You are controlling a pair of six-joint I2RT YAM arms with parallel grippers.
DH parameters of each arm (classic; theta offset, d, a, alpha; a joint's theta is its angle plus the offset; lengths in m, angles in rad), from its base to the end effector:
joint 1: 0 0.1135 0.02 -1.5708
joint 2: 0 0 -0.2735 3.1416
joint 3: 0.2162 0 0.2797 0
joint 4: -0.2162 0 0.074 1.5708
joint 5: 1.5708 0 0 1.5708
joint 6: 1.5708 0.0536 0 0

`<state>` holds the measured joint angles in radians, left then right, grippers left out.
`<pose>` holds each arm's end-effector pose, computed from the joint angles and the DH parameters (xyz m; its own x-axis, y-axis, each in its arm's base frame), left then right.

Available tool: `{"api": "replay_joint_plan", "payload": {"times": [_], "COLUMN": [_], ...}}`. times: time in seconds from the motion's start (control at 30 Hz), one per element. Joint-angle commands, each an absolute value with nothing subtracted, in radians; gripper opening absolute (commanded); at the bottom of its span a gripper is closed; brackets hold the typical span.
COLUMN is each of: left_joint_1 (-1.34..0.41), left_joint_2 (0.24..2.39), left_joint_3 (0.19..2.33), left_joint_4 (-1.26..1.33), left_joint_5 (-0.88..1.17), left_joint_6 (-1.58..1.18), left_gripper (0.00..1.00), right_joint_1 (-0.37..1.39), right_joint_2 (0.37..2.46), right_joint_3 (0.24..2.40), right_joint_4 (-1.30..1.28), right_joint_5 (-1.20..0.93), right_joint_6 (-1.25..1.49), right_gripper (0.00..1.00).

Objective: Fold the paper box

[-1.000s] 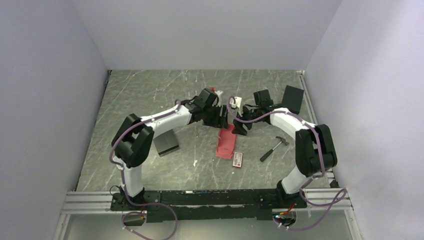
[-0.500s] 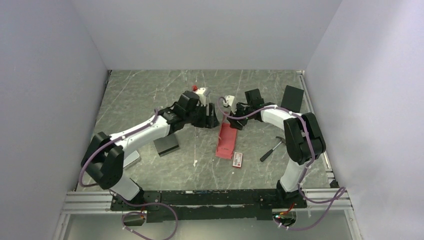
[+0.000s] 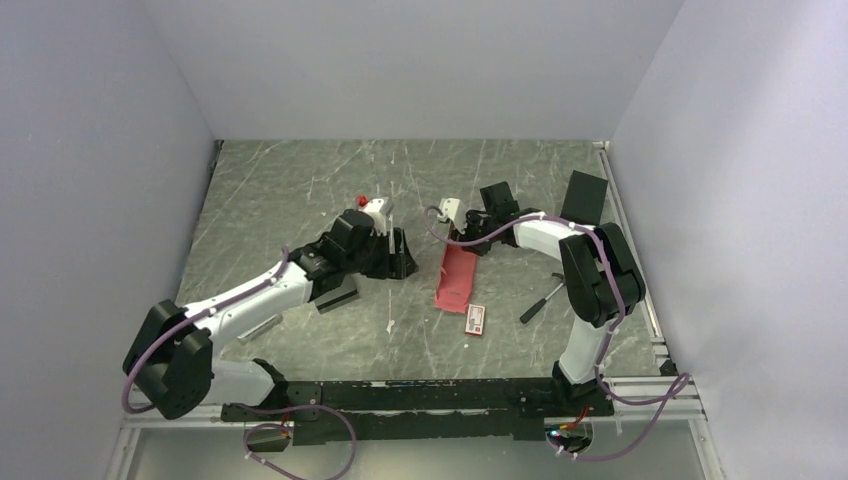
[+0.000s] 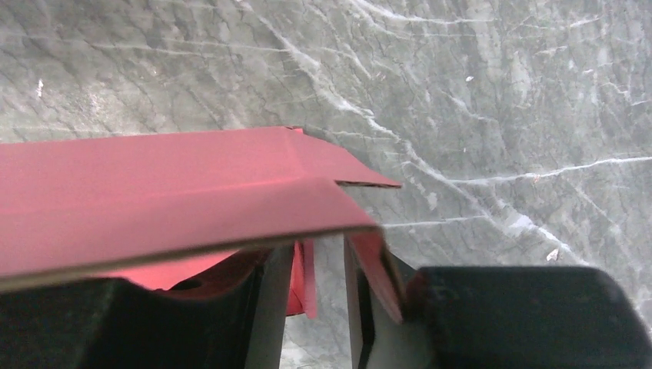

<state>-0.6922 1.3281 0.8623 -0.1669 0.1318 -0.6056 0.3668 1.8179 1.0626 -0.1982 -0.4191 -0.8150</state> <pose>0.2479 -0.2147 0.2347 -0.7809 -0.0856 -0.6188 0.3281 0.7867 -0.5230 0.3638 0.1631 0.1348 -0.1237 -0.7596 -0.6385 -0.9294 0.3141 -0.1936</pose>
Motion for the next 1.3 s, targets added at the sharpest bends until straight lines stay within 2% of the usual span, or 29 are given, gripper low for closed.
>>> {"api": "replay_joint_plan", "payload": {"times": [0.0,0.1,0.3,0.5,0.8,0.97,1.13,1.27], "left_joint_1": [-0.688,-0.687,-0.686,-0.684,-0.675,-0.648,-0.618,-0.581], "left_joint_2": [1.253,1.235,1.255,1.283,1.301,1.304,1.314,1.303], "left_joint_3": [0.817,0.785,0.686,0.59,0.558,0.598,0.607,0.59], "left_joint_4": [-0.121,-0.096,0.071,0.212,0.201,0.045,0.089,0.146], "left_joint_5": [0.109,0.118,0.197,0.218,0.075,0.005,0.021,0.108], "left_joint_6": [-0.647,-0.669,-0.76,-0.841,-0.884,-0.945,-0.911,-0.871], "left_gripper": [0.74,0.74,0.75,0.75,0.74,0.72,0.72,0.7], "right_joint_1": [0.373,0.374,0.384,0.383,0.382,0.382,0.38,0.379], "right_joint_2": [1.818,1.813,1.828,1.811,1.843,1.867,1.879,1.881], "right_joint_3": [1.04,1.021,1.021,1.054,1.158,1.189,1.181,1.187], "right_joint_4": [-0.157,-0.134,-0.107,-0.12,-0.178,-0.235,-0.242,-0.253], "right_joint_5": [-0.39,-0.381,-0.319,-0.3,-0.202,-0.196,-0.22,-0.225], "right_joint_6": [-0.843,-0.836,-0.785,-0.673,-0.228,-0.145,-0.124,-0.139], "right_gripper": [0.37,0.38,0.0,0.0,0.01,0.06,0.15,0.23]}}
